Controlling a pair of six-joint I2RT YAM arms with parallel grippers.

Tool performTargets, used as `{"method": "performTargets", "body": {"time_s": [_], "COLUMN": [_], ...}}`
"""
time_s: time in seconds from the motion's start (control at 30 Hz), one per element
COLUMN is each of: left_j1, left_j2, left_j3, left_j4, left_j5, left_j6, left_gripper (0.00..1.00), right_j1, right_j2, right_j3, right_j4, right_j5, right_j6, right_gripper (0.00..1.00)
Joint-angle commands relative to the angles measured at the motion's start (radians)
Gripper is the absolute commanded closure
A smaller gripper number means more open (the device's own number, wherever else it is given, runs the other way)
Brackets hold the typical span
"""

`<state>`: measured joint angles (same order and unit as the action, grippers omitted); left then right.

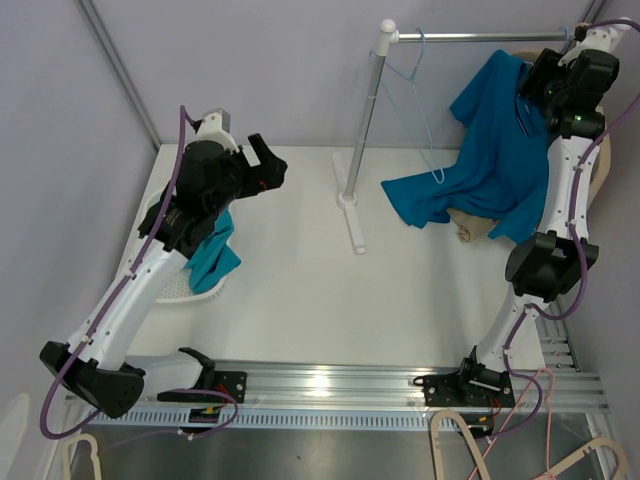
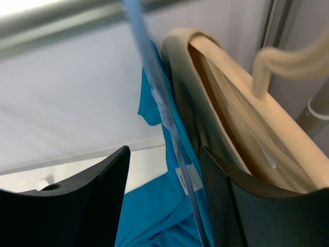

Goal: Remove the t-shirt from the hanger

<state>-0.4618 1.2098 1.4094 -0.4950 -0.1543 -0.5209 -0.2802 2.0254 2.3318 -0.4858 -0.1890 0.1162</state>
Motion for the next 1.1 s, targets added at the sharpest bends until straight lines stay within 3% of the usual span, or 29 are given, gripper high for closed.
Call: {"method": "performTargets", "body": {"time_s": [0.0,0.2,0.33,0.4,0.43,0.8,1.07], "left_j1": [-0.015,-0.023,-0.023,-0.023,-0.021,-0.034,-0.086], "left_j2": [-0.023,-0.004,0.016,0.023,0.027,0.050,0.004], "left_j3": [-0.001,-0.004,0.003,0.008,0.005,0.007,0.003], "left_j4": [0.039,0.049,0.056,0.055,0.058,0.079,0.058], "left_j5": [-0.008,0.001,0.018,0.025,0.027,0.058,-0.014], "left_j6": [0.032,0.044,0.047,0.047,0.048,0.039,0.067], "left_gripper": [0.01,0.00,0.00,0.01,0.00,0.01,0.01], "right_j1": [0.022,0.064,0.065,0.065,0.064,0.079,0.170], "right_j2": [-0.013,0.018,0.048,0.055,0.056,-0.002,-0.178], "right_j3": [-0.023,-0.048,0.015,0.015,0.014,0.060,-0.011], "right_j4": [0.147,0.259,0.228,0.225,0.230,0.174,0.165], "right_j5": [0.051,0.120,0.140,0.148,0.155,0.152,0.171], "right_j6": [-0.038,-0.087,-0.081,-0.090,-0.093,0.028,-0.056], "right_gripper": [0.41,0.47,0.92,0.92,0.99,1.00,1.00]}}
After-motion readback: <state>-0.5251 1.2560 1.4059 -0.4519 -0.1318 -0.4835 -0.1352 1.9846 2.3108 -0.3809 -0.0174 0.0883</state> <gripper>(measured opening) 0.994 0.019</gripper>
